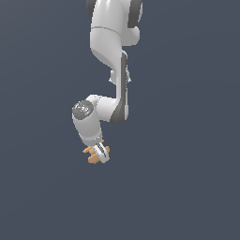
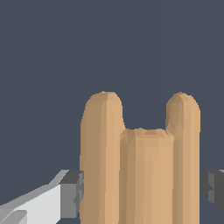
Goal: Pick up the object and move it to a goal position.
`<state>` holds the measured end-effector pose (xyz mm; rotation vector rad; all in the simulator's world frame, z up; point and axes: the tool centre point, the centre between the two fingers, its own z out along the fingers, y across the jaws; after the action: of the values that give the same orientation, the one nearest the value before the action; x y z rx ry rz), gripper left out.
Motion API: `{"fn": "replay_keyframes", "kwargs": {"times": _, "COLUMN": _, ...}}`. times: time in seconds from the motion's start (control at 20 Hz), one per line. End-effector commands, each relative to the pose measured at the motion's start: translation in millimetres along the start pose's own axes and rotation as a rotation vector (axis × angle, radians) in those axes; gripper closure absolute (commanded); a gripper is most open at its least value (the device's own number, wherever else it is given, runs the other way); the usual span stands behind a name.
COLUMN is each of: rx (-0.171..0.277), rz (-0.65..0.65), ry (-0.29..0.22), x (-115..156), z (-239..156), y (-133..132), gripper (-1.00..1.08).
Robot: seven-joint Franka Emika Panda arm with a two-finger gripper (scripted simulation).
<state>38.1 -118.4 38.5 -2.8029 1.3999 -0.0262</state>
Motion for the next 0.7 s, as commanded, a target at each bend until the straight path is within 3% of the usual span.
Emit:
{"fn": "replay_keyframes", "kwargs": {"times": 0.0, "rx": -0.015, "rz": 0.001, "ry": -0.011, "x": -3, "z": 14, "y": 6, "gripper": 1.08}}
{"fn": "replay_keyframes", "kwargs": {"times": 0.25, "rx": 0.000, "rz": -0.001, "ry": 0.000, "x": 0, "z": -2, "y": 1, "gripper": 1.08}}
{"fn": "replay_keyframes", "kwargs": {"times": 0.65, "rx": -0.001, "rz": -0.001, "ry": -0.001, "x": -2, "z": -22, "y": 19, "gripper": 1.08}}
